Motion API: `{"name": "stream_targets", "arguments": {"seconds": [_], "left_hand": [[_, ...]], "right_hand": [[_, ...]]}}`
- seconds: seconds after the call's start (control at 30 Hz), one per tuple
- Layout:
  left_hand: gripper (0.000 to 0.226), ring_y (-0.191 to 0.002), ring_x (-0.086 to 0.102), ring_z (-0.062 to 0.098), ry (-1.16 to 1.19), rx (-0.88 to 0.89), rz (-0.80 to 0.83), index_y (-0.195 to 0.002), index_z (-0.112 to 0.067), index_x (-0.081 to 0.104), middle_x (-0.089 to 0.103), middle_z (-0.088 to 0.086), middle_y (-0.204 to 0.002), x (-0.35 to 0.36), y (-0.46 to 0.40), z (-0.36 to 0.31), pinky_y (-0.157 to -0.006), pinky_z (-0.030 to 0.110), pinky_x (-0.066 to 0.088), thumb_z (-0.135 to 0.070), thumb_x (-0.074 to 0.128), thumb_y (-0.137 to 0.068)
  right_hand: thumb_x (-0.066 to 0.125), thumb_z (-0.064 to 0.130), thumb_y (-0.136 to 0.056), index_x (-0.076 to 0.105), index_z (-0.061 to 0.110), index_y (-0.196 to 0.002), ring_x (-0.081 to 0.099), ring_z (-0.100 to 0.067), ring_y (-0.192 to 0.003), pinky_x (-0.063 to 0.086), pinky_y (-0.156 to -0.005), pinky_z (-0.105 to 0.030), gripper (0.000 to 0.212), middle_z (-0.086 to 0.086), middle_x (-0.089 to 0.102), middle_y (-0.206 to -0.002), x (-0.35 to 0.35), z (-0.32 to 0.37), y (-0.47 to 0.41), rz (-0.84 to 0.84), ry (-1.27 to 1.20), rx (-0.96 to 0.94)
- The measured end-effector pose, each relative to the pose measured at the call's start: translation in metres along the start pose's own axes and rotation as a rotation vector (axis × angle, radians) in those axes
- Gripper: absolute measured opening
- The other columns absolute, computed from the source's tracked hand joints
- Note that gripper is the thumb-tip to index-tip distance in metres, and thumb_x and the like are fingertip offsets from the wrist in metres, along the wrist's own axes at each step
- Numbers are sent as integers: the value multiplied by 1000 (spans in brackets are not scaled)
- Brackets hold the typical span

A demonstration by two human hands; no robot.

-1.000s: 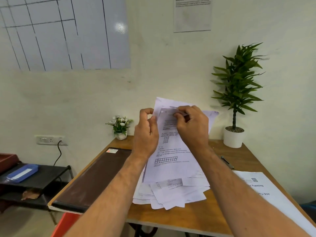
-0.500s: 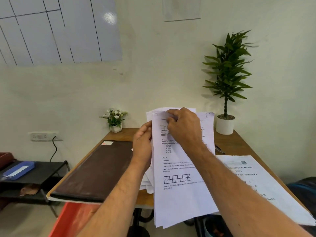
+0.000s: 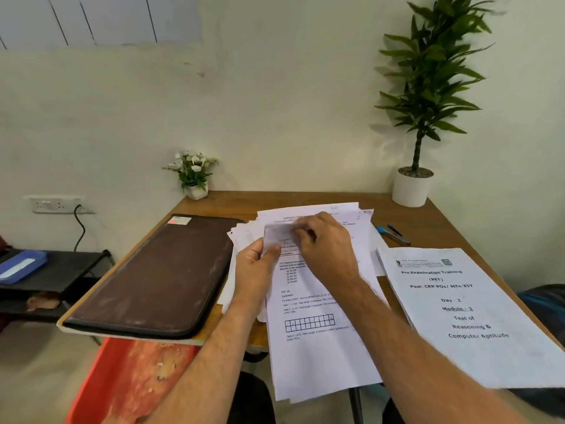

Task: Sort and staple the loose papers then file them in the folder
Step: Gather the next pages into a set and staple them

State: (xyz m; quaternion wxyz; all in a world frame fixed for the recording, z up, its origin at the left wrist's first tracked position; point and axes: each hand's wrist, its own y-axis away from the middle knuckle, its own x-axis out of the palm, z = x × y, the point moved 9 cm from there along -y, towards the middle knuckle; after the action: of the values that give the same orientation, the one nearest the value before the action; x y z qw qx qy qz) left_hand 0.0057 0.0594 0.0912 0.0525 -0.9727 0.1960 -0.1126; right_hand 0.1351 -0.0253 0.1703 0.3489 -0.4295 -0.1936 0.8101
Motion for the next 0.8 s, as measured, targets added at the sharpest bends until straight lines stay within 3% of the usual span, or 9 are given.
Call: {"name": "stream_targets", "arguments": {"seconds": [0.07,0.2,0.37,0.43,0.57,0.63,0.73,0.8], "left_hand": [[17,-86,74,32,-9,-1,-17,-102,-12,76,77,15,-98,-9,-3,16,-72,40,59,-7,59,-100],[18,-104,72,25,-41,22,-12,-107,-13,77,77,4,-111,-18,-8,41,-85,40,59,-12,60,-101],[13,-94,73,16,-188,58,-102,-100,-21,78,78,-6,-97,-27,-19,56,-78,29,59,-17,66,-98],[12,-89,75,20,-194,-1,-114,-95,-21,79,78,-4,-91,-28,-24,67,-74,31,60,-16,68,-96],[3,-88,75,30,-99,-120,-165,-87,-13,80,78,6,-89,-34,-34,82,-80,44,62,-12,77,-88],[2,-90,75,30,-91,-114,-178,-86,-8,78,78,5,-89,-36,-38,81,-81,42,62,-10,78,-86],[10,-92,73,35,25,-146,-188,-87,-6,77,78,11,-91,-39,-43,85,-79,41,61,-15,75,-89],[20,-89,73,35,105,-177,-186,-86,-9,78,77,16,-95,-39,-44,91,-80,46,59,-29,78,-84]], "right_hand": [[63,16,-96,73,16,-104,58,-3,-89,46,-81,-9,13,5,66,-107,17,-9,13,10,-23,-34],[67,8,-92,73,14,-99,64,-8,-90,55,-79,-18,10,3,67,-102,42,-36,33,-8,-60,-18],[61,18,-99,68,21,-112,61,-7,-101,56,-88,-24,16,6,66,-113,60,-70,38,19,-117,129],[57,24,-101,61,26,-120,62,-7,-103,57,-88,-26,20,8,65,-117,68,-81,37,65,-122,211],[56,21,-101,57,25,-106,60,-7,-94,57,-83,-27,7,6,66,-109,70,-89,38,57,-121,212],[57,16,-100,60,20,-104,57,-6,-95,57,-84,-27,6,2,66,-114,70,-91,39,22,-98,168],[60,13,-98,64,16,-100,52,-7,-97,58,-76,-25,5,2,50,-134,73,-92,37,-15,-54,99],[61,13,-98,63,17,-98,55,-12,-96,60,-69,-29,4,5,41,-135,77,-93,37,-12,-34,77]]}}
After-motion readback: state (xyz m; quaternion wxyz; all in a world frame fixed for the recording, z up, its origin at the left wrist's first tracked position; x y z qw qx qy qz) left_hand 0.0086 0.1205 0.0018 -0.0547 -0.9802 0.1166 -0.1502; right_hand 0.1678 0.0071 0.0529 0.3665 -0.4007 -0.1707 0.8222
